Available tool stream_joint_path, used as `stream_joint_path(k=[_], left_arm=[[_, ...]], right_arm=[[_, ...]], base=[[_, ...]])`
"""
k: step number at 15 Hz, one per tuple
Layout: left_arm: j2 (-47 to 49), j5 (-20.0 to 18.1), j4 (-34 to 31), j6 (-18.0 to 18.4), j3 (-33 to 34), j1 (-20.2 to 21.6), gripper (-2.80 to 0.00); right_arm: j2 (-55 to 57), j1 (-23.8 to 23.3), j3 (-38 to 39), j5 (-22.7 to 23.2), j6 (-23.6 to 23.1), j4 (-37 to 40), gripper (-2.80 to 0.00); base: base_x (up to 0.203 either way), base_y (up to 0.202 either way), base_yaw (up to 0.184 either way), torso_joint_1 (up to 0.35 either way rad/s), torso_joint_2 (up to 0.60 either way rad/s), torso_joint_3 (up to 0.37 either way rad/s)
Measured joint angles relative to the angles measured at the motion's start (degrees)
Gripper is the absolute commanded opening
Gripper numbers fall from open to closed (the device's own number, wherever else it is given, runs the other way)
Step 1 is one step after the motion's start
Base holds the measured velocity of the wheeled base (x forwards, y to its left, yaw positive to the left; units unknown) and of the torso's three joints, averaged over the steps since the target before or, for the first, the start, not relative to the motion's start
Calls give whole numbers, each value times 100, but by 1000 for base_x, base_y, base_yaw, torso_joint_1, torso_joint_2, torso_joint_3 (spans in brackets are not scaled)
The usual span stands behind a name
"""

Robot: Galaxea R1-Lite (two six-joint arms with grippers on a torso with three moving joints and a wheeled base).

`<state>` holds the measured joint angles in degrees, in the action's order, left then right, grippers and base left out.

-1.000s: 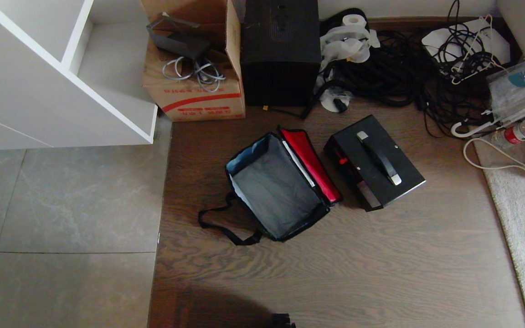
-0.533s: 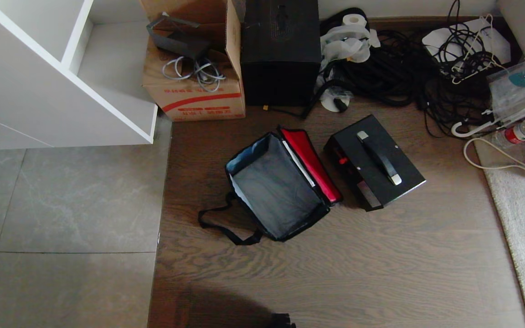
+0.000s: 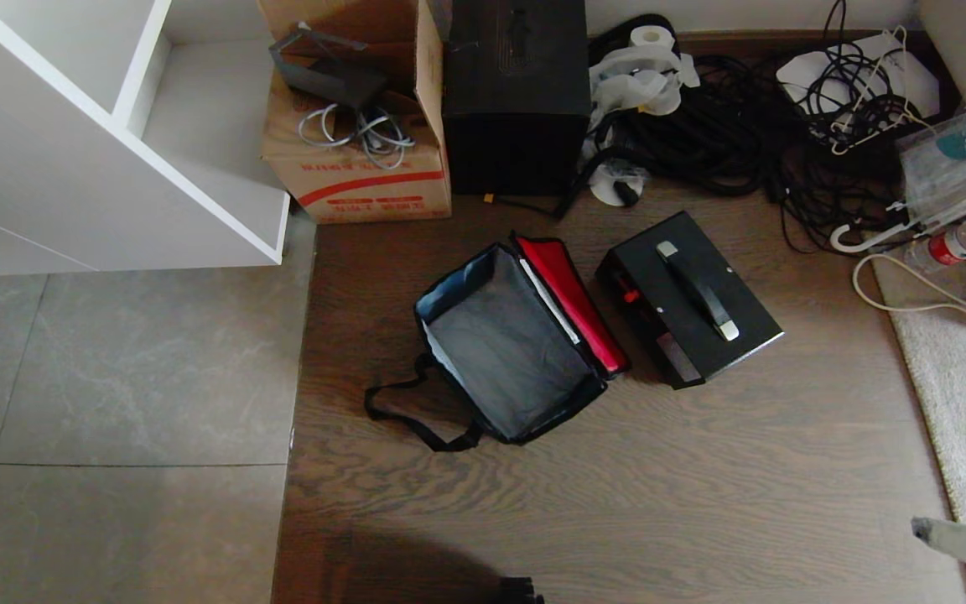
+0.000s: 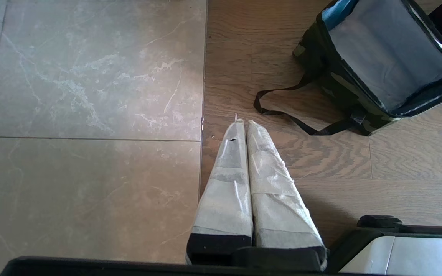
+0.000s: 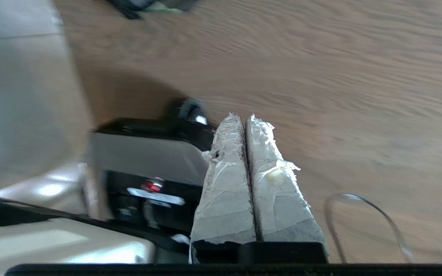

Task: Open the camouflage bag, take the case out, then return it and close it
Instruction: Grip the handle again

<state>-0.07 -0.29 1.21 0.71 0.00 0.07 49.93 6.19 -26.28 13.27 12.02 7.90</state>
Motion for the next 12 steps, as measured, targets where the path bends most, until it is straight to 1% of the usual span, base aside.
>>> stream_joint_path(k=[3, 5, 7, 9, 12], left_arm=[[0, 2, 0, -2, 0, 0, -280], [0, 5, 0, -3, 0, 0, -280], [0, 4, 0, -4, 0, 0, -280], [0, 4, 0, -2, 0, 0, -280], [0, 4, 0, -2, 0, 0, -280]], right_arm=[[975, -35, -473, 393, 377, -620, -280], [1716, -93, -1076, 523, 635, -812, -280], [2455, -181, -1837, 594, 825, -967, -280], [3174, -232, -2521, 604, 848, -1148, -280], [4265, -314, -3338, 574, 752, -1631, -280]], base=[[0, 0, 0, 0, 0, 0], [0, 0, 0, 0, 0, 0], [0, 0, 0, 0, 0, 0], [0, 0, 0, 0, 0, 0], [0, 0, 0, 0, 0, 0]])
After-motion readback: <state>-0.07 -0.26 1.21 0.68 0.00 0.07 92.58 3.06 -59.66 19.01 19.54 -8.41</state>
